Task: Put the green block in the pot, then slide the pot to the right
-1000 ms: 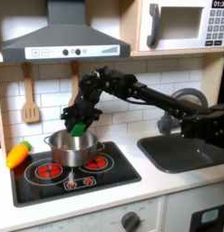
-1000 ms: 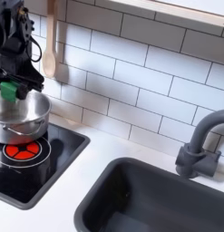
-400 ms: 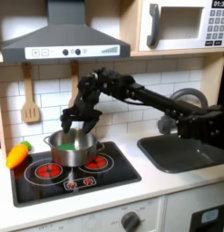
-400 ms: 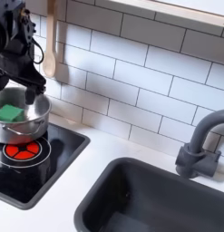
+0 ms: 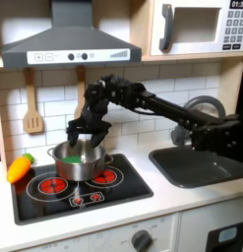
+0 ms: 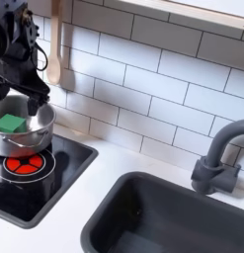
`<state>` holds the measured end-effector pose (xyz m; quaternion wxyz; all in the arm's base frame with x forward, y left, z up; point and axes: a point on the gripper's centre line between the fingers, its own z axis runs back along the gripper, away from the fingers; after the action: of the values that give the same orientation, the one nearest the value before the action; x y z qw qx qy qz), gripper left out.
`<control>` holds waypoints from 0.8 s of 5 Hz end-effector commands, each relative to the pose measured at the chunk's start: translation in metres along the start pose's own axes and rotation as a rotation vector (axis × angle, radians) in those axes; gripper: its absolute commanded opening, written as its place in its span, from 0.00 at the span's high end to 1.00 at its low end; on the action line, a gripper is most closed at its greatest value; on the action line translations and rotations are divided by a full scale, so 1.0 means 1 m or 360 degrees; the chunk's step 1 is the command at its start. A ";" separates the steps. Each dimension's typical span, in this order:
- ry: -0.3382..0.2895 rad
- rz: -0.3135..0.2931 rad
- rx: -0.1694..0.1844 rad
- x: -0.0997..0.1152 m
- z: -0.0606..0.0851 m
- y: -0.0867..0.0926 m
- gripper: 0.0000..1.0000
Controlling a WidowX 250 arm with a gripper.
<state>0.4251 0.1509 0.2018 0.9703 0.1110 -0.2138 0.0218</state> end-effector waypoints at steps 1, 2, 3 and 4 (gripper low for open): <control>0.0067 -0.0034 -0.0066 -0.008 -0.008 -0.008 0.00; 0.0073 -0.0060 -0.0094 -0.009 -0.004 -0.017 0.00; 0.0116 -0.0069 -0.0125 -0.019 -0.007 -0.025 0.00; 0.0170 -0.0078 -0.0156 -0.029 -0.014 -0.036 0.00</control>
<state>0.4082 0.1166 0.1726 0.9845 0.0674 -0.1619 -0.0090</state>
